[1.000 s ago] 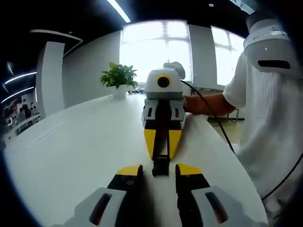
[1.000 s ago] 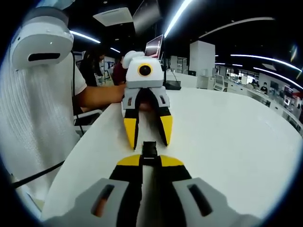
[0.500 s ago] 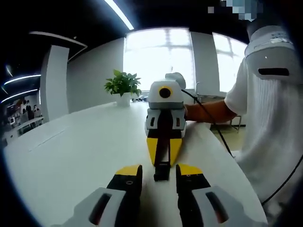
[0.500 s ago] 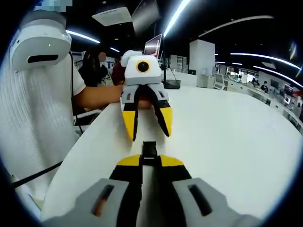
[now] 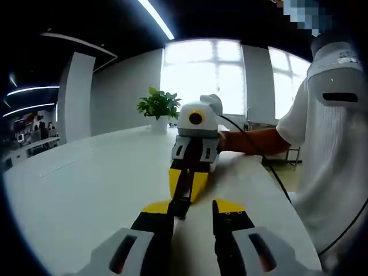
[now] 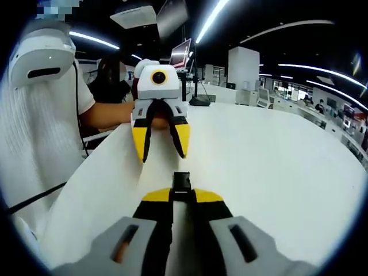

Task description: Snap the two parts of the plastic buckle together until the buckle closes and remains connected.

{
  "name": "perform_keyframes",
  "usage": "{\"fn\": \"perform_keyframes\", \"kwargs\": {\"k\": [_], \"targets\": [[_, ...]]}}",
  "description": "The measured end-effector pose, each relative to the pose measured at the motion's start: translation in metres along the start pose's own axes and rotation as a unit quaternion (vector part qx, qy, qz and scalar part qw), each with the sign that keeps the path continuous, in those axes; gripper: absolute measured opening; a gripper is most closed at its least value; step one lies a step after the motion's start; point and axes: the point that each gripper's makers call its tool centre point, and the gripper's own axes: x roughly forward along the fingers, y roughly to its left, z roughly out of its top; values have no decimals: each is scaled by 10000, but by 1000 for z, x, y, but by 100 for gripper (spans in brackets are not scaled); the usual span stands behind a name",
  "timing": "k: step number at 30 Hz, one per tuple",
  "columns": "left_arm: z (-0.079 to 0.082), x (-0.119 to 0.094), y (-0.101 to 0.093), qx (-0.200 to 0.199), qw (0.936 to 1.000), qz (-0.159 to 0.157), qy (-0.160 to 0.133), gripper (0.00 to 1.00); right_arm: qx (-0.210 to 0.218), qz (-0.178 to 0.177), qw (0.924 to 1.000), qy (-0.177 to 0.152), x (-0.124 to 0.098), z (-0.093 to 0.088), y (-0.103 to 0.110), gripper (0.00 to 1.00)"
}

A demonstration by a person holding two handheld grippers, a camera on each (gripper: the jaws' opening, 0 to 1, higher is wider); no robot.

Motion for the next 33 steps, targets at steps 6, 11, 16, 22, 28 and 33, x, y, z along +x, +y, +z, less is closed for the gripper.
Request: {"fn": "perform_keyframes", "kwargs": {"k": [6,11,16,22,28,33], "targets": [[-1,0,2,7,10000,73,20,26,50,-26,10000,5,-1,2,-11,11],[-1,0,5,-3,9999,138,31,26,63,-38,10000,50,1,-1,-25,11],[-5,0,15,-106,9992,357,128,26,91,-47,9999,49,3,0,-38,11],[-3,-2,28,-153,9975,680,71,27,86,-55,9999,119,-1,1,-55,11],[-2,-5,43,-207,9941,1061,49,26,117,-105,9997,191,-2,-1,-64,11],[-4,-12,62,-294,9874,1557,50,26,123,-117,9996,227,0,-2,-78,11]]}}
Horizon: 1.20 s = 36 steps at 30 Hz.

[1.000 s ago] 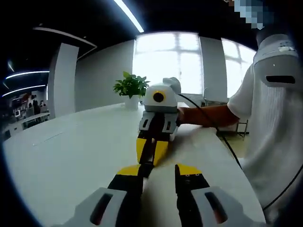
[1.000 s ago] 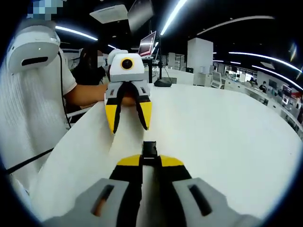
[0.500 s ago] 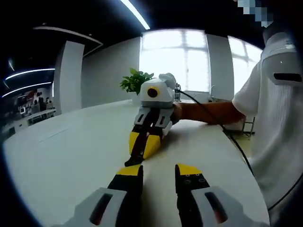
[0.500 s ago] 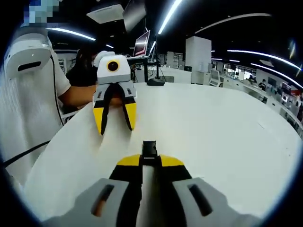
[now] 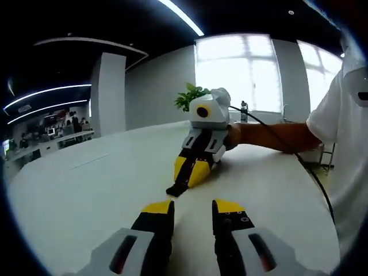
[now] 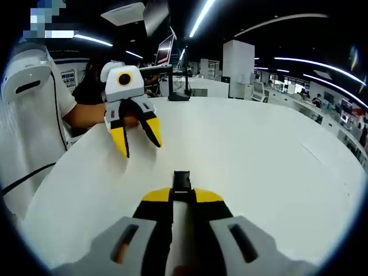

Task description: Snap the two parts of the plastic buckle together until the buckle closes and remains connected.

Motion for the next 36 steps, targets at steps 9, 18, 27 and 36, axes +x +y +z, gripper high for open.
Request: {"fn": "perform_keyframes", "kwargs": {"k": [9,18,27,36], "targets": [[-2,-3,22,-201,9985,509,-8,25,-1,-22,10000,24,4,-1,-29,12],[-7,-3,33,-308,9966,757,96,25,-146,-14,9999,28,8,-2,-51,12],[-10,-5,40,-452,9932,1056,179,25,4,123,9999,-22,17,-3,-69,12],[-9,-5,37,-418,9933,1056,189,25,7,171,9998,-38,17,-3,-78,12]]}}
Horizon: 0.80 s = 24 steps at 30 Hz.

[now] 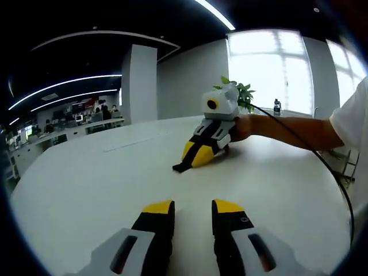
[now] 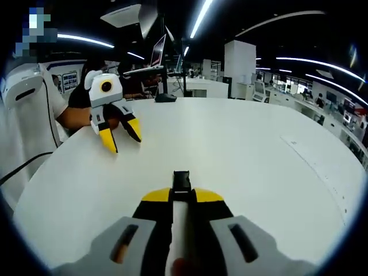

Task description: Snap the two parts of the plastic buckle together until the buckle closes and remains connected.

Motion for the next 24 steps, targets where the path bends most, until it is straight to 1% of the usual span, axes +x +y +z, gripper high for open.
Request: {"fn": "perform_keyframes", "kwargs": {"k": [9,11,15,22,24], "targets": [[-1,1,-1,90,9999,-7,69,25,80,-41,10000,-25,-3,-1,1,13],[-1,1,0,80,9999,0,66,25,71,-34,10000,-52,-3,0,2,16],[-1,1,-1,82,9999,-17,62,25,75,-22,10000,-52,-4,-1,4,19],[-1,1,-1,87,9999,-23,64,25,76,-54,9999,-57,-5,-1,5,29],[-1,1,-2,89,9999,-33,64,25,119,-54,9999,-81,-5,-1,7,30]]}}
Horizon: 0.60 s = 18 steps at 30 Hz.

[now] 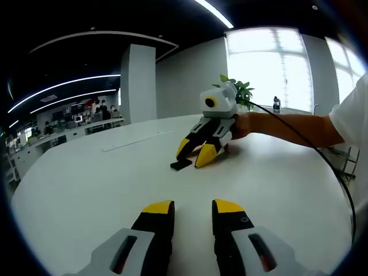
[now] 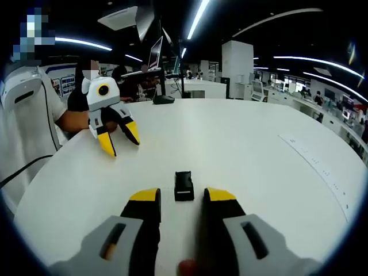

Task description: Snap the two parts of the plastic buckle together until the buckle closes and remains connected.

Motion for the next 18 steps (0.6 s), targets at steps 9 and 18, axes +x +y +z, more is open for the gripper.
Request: {"fn": "perform_keyframes", "kwargs": {"k": [9,18], "targets": [[2,0,2,-18,10000,2,-53,25,185,-304,9993,-134,-5,4,-6,28],[6,-2,4,-129,9998,37,-153,25,735,-1059,9916,-133,-21,4,6,32]]}}
